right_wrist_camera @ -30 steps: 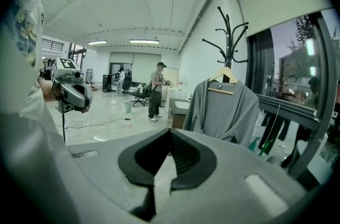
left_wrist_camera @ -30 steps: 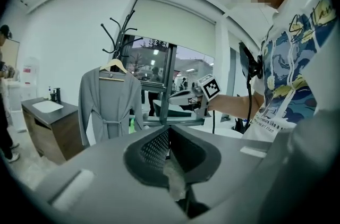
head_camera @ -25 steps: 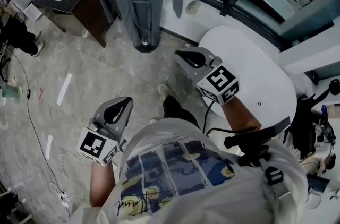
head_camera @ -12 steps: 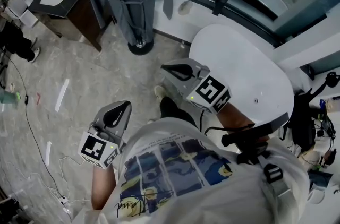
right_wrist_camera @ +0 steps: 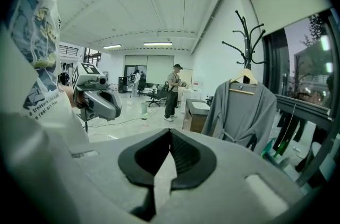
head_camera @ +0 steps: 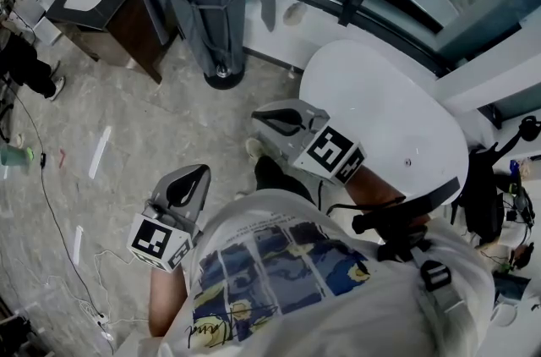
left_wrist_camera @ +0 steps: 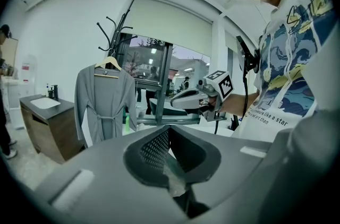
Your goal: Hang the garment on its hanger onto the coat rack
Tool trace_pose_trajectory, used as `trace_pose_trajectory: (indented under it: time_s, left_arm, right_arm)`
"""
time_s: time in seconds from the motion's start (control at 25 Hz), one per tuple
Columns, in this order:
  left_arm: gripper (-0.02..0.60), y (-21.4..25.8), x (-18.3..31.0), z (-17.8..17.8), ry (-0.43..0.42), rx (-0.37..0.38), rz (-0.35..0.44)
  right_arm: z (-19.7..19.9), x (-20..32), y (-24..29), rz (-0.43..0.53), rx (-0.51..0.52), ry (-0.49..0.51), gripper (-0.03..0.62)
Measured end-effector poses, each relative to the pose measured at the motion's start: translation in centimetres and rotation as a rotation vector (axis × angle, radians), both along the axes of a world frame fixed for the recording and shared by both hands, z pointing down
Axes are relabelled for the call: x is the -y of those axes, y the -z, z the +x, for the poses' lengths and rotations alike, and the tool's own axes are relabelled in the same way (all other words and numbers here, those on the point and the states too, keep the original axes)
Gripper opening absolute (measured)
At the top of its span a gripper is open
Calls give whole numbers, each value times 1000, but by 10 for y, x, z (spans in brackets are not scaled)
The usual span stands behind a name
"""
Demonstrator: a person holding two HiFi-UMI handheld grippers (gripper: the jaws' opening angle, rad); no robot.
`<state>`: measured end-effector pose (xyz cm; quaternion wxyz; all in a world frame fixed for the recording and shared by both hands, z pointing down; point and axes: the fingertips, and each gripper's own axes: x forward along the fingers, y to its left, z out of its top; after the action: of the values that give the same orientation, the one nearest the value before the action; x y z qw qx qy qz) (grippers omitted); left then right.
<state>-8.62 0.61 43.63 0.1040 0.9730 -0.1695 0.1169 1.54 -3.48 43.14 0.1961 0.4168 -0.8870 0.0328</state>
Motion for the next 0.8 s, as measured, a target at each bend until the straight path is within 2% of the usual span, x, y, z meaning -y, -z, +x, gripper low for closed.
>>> trace_pose_trajectory:
  time_s: [0.8]
  left_arm:
    - [3,-7,6,27,-33,8,-19]
  right_arm:
    - [22,6,-13,-24,-26,2,2]
